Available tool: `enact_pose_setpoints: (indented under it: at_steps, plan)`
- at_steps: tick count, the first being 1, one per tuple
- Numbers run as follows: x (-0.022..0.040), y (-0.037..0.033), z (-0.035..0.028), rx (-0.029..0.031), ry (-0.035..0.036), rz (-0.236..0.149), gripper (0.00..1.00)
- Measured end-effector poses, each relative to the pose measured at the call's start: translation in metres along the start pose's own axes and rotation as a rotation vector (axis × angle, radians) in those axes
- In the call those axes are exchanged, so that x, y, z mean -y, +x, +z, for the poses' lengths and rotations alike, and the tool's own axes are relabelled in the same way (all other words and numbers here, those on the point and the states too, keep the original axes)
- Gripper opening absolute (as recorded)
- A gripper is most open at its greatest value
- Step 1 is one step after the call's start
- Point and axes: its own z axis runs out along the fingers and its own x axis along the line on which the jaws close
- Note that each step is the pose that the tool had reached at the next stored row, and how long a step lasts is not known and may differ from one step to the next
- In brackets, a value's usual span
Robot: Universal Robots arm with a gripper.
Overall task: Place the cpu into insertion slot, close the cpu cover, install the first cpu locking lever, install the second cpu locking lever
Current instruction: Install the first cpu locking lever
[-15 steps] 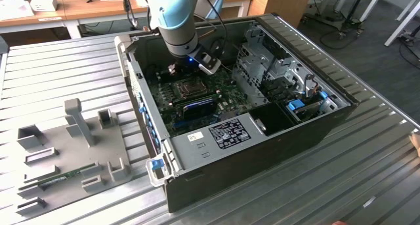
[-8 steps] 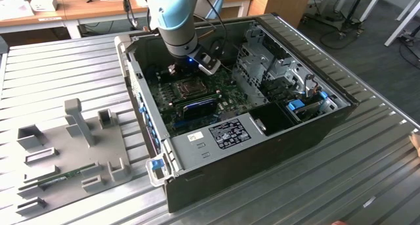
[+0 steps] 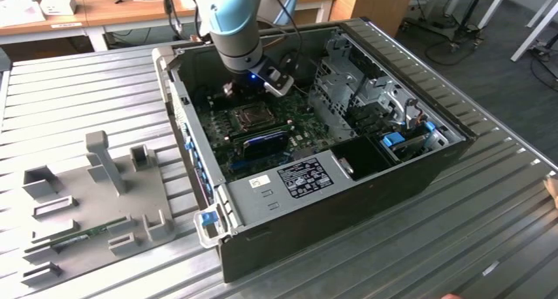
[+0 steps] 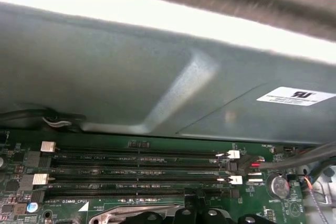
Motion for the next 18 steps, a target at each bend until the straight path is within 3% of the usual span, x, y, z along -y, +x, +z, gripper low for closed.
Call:
enact_pose_setpoints:
  at_steps: [9,16,17,18]
  plan:
    - [-0.0040,-0.0047,-0.0124,0.0000,0.0000,0.000,0.10]
    - [-0.0042,-0.0049,-0.0128,-0.0004,0.0003,0.000,0.10]
    - [-0.0042,-0.0052,-0.0128,-0.0043,0.0005,0.001,0.10]
    - [-0.0042,-0.0055,-0.0127,-0.0117,0.0007,0.004,0.10]
